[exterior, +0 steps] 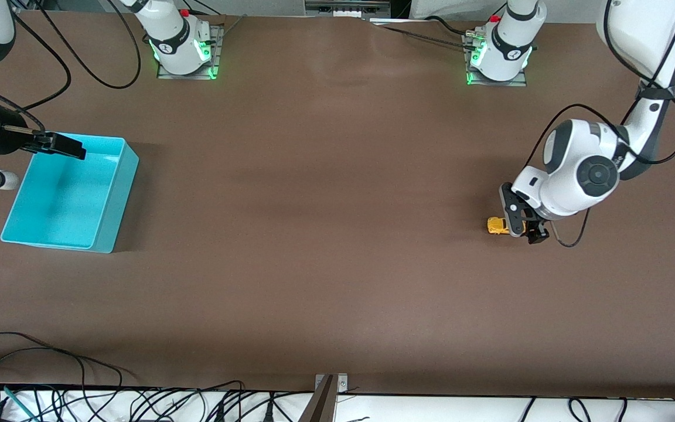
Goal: Wind up and store yellow beetle car
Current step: 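Lower the open left gripper over the yellow beetle car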
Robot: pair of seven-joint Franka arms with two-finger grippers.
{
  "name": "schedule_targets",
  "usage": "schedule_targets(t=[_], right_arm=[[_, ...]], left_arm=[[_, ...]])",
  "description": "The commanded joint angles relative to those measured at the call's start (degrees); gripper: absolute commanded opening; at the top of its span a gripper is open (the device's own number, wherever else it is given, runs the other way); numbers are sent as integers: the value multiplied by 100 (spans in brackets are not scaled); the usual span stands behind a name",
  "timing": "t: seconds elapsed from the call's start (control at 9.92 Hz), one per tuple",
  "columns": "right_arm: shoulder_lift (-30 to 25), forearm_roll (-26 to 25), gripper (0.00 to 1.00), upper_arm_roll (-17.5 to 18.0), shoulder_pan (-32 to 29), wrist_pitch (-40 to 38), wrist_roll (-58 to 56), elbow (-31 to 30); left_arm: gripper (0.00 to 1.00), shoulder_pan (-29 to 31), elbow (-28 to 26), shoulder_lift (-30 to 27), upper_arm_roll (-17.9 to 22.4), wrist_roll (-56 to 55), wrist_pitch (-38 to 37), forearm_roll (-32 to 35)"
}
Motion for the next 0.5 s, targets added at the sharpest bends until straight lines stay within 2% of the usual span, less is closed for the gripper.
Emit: schedule_targets(t=[0.0, 0.4], right_arm=[[-42, 20, 100, 35, -37, -33, 18, -15], [-42, 20, 100, 26, -46, -33, -35, -15]], left_arm=[[100, -11, -111, 227, 0, 133, 443, 233], [100, 68, -111, 623, 0, 431, 858, 233]])
